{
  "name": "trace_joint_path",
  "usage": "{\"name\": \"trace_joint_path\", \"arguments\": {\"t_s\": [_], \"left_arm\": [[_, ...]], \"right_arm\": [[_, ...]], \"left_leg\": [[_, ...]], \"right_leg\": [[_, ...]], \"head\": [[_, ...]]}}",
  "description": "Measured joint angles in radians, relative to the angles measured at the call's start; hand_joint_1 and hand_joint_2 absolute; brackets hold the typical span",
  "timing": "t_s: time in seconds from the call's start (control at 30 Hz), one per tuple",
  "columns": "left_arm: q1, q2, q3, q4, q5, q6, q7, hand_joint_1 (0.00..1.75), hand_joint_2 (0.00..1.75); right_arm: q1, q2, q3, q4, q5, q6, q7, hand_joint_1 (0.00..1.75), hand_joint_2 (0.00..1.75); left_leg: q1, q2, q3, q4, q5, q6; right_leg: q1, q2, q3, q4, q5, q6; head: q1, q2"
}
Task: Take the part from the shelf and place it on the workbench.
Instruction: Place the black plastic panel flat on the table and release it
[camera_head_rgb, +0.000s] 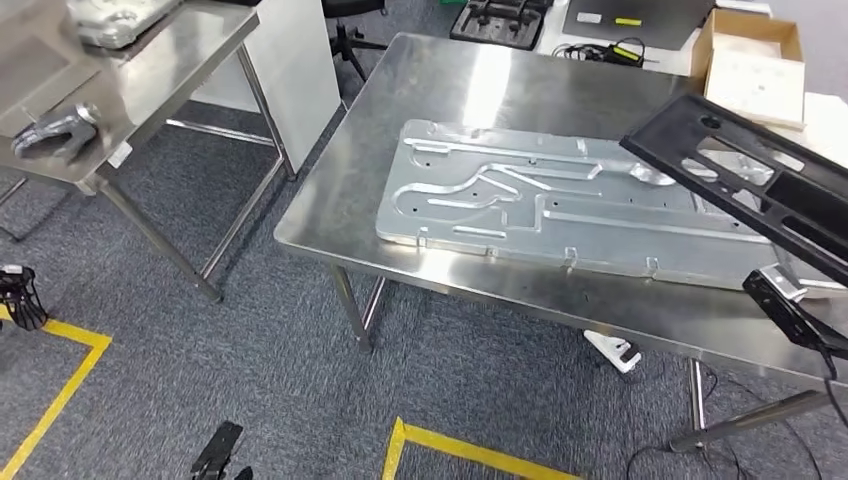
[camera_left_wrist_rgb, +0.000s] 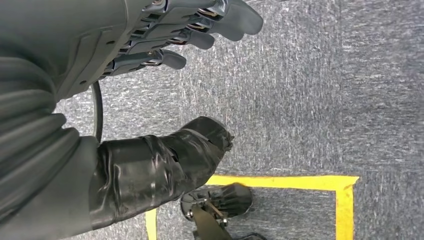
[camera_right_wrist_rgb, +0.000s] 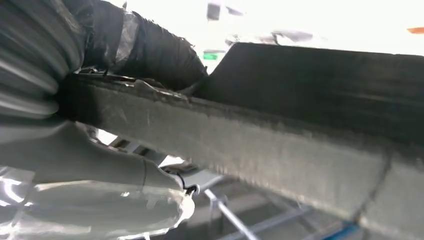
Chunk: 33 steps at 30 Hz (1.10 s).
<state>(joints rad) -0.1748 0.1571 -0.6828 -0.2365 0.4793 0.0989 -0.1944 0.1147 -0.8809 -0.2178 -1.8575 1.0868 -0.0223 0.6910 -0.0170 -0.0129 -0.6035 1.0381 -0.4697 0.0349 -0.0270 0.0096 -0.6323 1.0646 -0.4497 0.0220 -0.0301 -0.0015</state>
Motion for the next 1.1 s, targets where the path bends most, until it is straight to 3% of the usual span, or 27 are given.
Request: {"name": "trace_joint_path", "arguments": {"t_s": [0.1, 0.2, 0.27, 0.3, 0.33, 0.37, 0.43, 0.5, 0.6, 0.67, 0.73, 0.77, 0.8, 0.83, 0.9, 0.97, 1.03, 1.1], "left_arm": [[0.000, 0.000, 0.000, 0.000, -0.009, 0.001, -0.005, 0.00, 1.75], [-0.002, -0.001, 0.000, 0.000, -0.016, 0.001, -0.009, 0.00, 1.75], [-0.001, -0.001, 0.000, 0.000, -0.017, 0.001, -0.010, 0.00, 1.75], [0.000, -0.001, 0.000, 0.000, -0.017, 0.000, -0.010, 0.00, 1.75], [0.000, -0.001, 0.000, 0.000, -0.017, 0.000, -0.010, 0.00, 1.75], [-0.001, -0.001, 0.000, 0.000, -0.017, 0.000, -0.010, 0.00, 1.75], [-0.004, 0.001, 0.000, 0.000, -0.017, 0.000, -0.011, 0.00, 1.75], [-0.008, 0.003, 0.000, 0.000, -0.018, 0.000, -0.011, 0.00, 1.75], [-0.009, 0.005, 0.000, 0.000, -0.020, -0.002, -0.011, 0.00, 1.75], [-0.011, 0.005, 0.000, 0.000, -0.024, -0.004, -0.010, 0.00, 1.75], [-0.015, 0.004, 0.000, 0.000, -0.028, -0.006, -0.008, 0.00, 1.75], [-0.016, 0.003, 0.000, 0.000, -0.029, -0.006, -0.008, 0.00, 1.75], [-0.016, 0.002, 0.000, 0.000, -0.030, -0.007, -0.008, 0.00, 1.75], [-0.016, 0.001, 0.000, 0.000, -0.030, -0.007, -0.007, 0.00, 1.75], [-0.018, 0.002, 0.000, 0.000, -0.031, -0.005, -0.008, 0.00, 1.75], [-0.020, 0.004, 0.000, 0.000, -0.031, -0.001, -0.008, 0.00, 1.75], [-0.021, 0.006, 0.000, -0.001, -0.031, 0.001, -0.009, 0.00, 1.75], [-0.021, 0.006, 0.000, -0.001, -0.030, 0.002, -0.010, 0.00, 1.75]], "right_arm": [[0.007, 0.000, -0.026, 0.014, -0.009, 0.001, -0.001, 1.75, 1.75], [0.008, 0.000, -0.047, 0.027, -0.015, 0.004, -0.002, 1.75, 1.75], [0.011, 0.000, -0.054, 0.035, -0.017, 0.004, -0.003, 1.75, 1.75], [0.012, 0.000, -0.055, 0.039, -0.018, 0.004, -0.003, 1.75, 1.75], [0.013, 0.000, -0.056, 0.043, -0.019, 0.005, -0.004, 1.75, 1.75], [0.014, 0.000, -0.056, 0.047, -0.020, 0.005, -0.004, 1.75, 1.75], [0.015, 0.001, -0.057, 0.055, -0.024, 0.006, -0.008, 1.75, 1.75], [0.017, 0.004, -0.058, 0.067, -0.027, 0.008, -0.010, 1.75, 1.75], [0.019, 0.008, -0.058, 0.085, -0.029, 0.009, -0.017, 1.75, 1.75], [0.012, 0.010, -0.056, 0.093, -0.029, 0.009, -0.021, 1.75, 1.75], [0.006, 0.013, -0.050, 0.101, -0.029, 0.009, -0.023, 1.75, 1.75], [0.005, 0.016, -0.046, 0.106, -0.029, 0.010, -0.024, 1.75, 1.75], [0.004, 0.020, -0.040, 0.112, -0.029, 0.010, -0.026, 1.75, 1.75], [0.003, 0.023, -0.034, 0.117, -0.029, 0.009, -0.028, 1.75, 1.75], [-0.003, 0.028, -0.021, 0.129, -0.027, 0.009, -0.030, 1.75, 1.75], [-0.008, 0.032, -0.011, 0.138, -0.025, 0.007, -0.031, 1.75, 1.75], [-0.008, 0.035, -0.002, 0.147, -0.025, 0.006, -0.031, 1.75, 1.75], [-0.009, 0.036, 0.004, 0.153, -0.025, 0.006, -0.032, 1.75, 1.75]], "left_leg": [[0.002, 0.001, -0.008, 0.022, -0.019, -0.012], [0.006, 0.005, -0.084, 0.181, -0.097, -0.022], [0.007, 0.005, -0.135, 0.269, -0.117, -0.020], [0.006, 0.005, -0.137, 0.264, -0.101, -0.015], [0.003, 0.005, -0.121, 0.224, -0.070, -0.008], [-0.001, 0.005, -0.091, 0.157, -0.031, 0.002], [-0.012, 0.006, -0.031, 0.037, 0.014, 0.020], [-0.019, 0.006, -0.009, -0.006, 0.016, 0.028], [-0.015, 0.008, 0.010, -0.040, 0.027, 0.031], [-0.011, 0.010, 0.024, -0.060, 0.035, 0.033], [-0.011, 0.010, 0.027, -0.061, 0.033, 0.035], [-0.010, 0.010, 0.027, -0.060, 0.031, 0.035], [-0.008, 0.010, 0.028, -0.057, 0.027, 0.033], [-0.005, 0.009, 0.028, -0.051, 0.022, 0.028], [0.000, 0.006, 0.024, -0.029, 0.005, 0.013], [0.001, 0.004, 0.015, -0.002, -0.012, 0.000], [0.000, 0.002, 0.011, 0.007, -0.019, -0.007], [0.003, 0.003, 0.007, 0.019, -0.029, -0.015]], "right_leg": [[-0.001, 0.000, 0.003, -0.004, 0.001, -0.018], [0.001, 0.000, 0.009, -0.006, -0.002, -0.028], [0.006, 0.000, 0.010, -0.006, -0.004, -0.031], [0.008, 0.000, 0.012, -0.006, -0.005, -0.033], [0.010, 0.000, 0.014, -0.006, -0.006, -0.034], [0.012, 0.001, 0.018, -0.006, -0.008, -0.035], [0.014, 0.001, 0.023, -0.008, -0.011, -0.033], [0.011, 0.001, 0.024, -0.013, -0.011, -0.026], [0.007, -0.002, 0.024, -0.009, -0.017, -0.014], [0.007, -0.004, -0.008, 0.062, -0.058, -0.009], [0.003, -0.004, -0.068, 0.179, -0.109, 0.000], [-0.001, -0.005, -0.089, 0.217, -0.116, 0.005], [-0.006, -0.005, -0.096, 0.222, -0.105, 0.011], [-0.011, -0.005, -0.084, 0.191, -0.077, 0.017], [-0.022, -0.005, -0.031, 0.078, -0.022, 0.032], [-0.022, 0.001, 0.000, 0.018, -0.011, 0.025], [-0.017, 0.004, 0.001, 0.019, -0.019, 0.004], [-0.015, 0.003, 0.004, 0.019, -0.022, -0.009]], "head": [[-0.001, 0.000], [-0.004, 0.000], [-0.004, 0.000], [-0.004, 0.000], [-0.004, 0.000], [-0.004, 0.000], [-0.004, 0.000], [-0.003, 0.000], [-0.003, 0.000], [-0.002, 0.000], [-0.002, 0.000], [-0.002, 0.000], [-0.002, 0.000], [-0.002, 0.000], [-0.001, 0.000], [0.002, 0.000], [0.003, 0.000], [0.003, 0.000]]}}
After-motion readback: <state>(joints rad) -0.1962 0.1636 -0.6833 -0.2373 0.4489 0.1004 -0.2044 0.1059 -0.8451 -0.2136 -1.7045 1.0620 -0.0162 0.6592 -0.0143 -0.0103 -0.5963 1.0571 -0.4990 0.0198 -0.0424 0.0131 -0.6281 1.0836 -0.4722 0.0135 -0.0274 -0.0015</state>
